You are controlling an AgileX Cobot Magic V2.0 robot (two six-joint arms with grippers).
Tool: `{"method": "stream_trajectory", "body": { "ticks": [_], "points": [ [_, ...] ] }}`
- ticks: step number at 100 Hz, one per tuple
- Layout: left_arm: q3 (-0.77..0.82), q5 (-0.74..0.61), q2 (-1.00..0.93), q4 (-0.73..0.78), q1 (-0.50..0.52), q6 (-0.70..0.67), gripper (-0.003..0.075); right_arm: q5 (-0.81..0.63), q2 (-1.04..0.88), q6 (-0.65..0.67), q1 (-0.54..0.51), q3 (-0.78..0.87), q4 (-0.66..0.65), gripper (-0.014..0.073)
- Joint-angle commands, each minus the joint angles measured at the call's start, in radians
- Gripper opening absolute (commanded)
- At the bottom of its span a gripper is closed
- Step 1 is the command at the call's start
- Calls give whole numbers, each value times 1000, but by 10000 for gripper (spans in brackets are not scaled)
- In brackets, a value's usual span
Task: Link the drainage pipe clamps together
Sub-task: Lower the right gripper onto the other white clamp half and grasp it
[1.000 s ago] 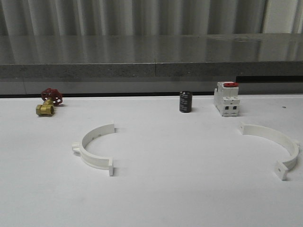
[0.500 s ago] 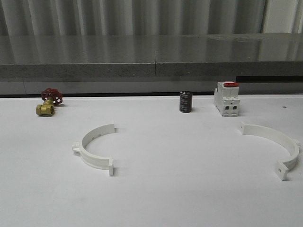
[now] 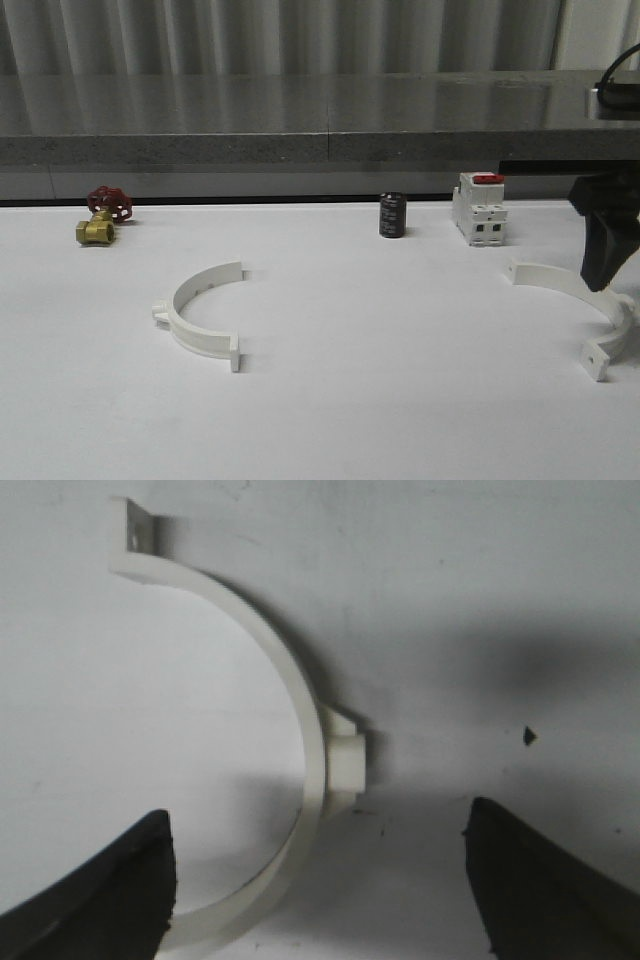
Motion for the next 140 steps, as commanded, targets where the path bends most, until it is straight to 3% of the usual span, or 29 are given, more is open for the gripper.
{"method": "stream_trajectory", "body": {
  "ticks": [1,79,86,103,115,124,140],
  "points": [
    [-29,-76,3,-4,3,-1,-21,-43,1,-9,1,-43,6,595],
    [-29,-76,3,-4,3,-1,-21,-74,100,-9,1,-69,6,583],
    [-29,-76,3,-4,3,-1,-21,-64,100,-9,1,-69,6,521],
    [-29,-76,3,-4,3,-1,-21,-55,100,-9,1,-69,6,232],
    [-29,-76,3,-4,3,-1,-21,-60,100,-9,1,-69,6,84],
    [-29,-76,3,-4,3,-1,-21,-66,100,-9,1,-69,6,31],
    [-29,-76,3,-4,3,-1,-21,-63,99,-9,1,-74,6,26]
  ]
}}
